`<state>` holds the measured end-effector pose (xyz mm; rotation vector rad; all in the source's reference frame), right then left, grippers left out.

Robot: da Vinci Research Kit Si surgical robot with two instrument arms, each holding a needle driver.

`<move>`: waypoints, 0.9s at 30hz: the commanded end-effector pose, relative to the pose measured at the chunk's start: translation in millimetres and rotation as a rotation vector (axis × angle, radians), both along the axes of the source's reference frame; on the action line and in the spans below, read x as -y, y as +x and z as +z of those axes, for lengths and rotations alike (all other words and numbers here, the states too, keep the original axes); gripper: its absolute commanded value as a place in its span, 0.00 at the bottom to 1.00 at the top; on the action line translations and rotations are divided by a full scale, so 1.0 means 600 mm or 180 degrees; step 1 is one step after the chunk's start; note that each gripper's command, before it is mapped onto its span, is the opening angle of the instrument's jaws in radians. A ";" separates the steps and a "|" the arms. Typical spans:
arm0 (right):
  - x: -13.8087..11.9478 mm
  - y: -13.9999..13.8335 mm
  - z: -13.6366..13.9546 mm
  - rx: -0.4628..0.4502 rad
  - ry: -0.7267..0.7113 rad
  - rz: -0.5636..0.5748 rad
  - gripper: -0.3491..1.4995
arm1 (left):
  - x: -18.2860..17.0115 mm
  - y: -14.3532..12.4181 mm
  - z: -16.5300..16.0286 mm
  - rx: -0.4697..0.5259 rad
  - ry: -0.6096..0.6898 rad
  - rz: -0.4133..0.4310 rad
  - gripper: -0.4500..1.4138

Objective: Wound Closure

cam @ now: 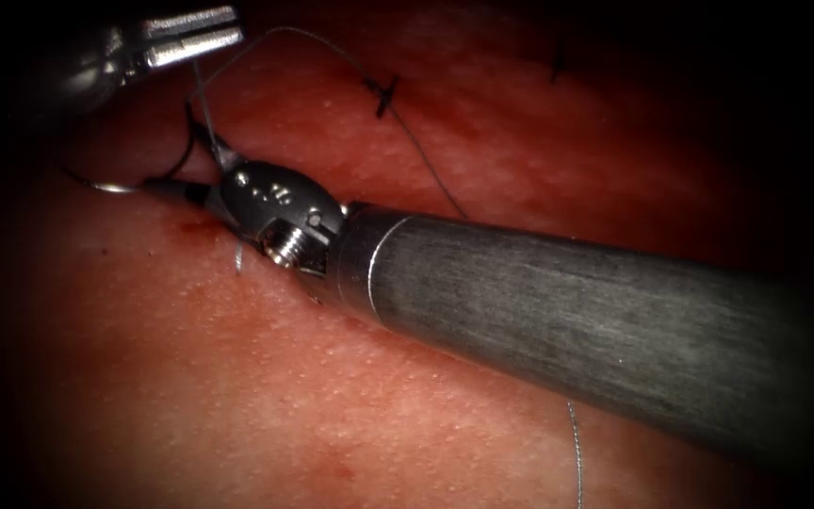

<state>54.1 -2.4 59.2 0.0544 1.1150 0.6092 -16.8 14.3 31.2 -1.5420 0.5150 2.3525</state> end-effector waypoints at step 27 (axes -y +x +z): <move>0.0044 -0.0083 -0.0035 -0.0137 -0.0342 -0.0116 0.99 | 0.0065 0.0035 -0.0056 0.0112 -0.0003 0.0033 0.00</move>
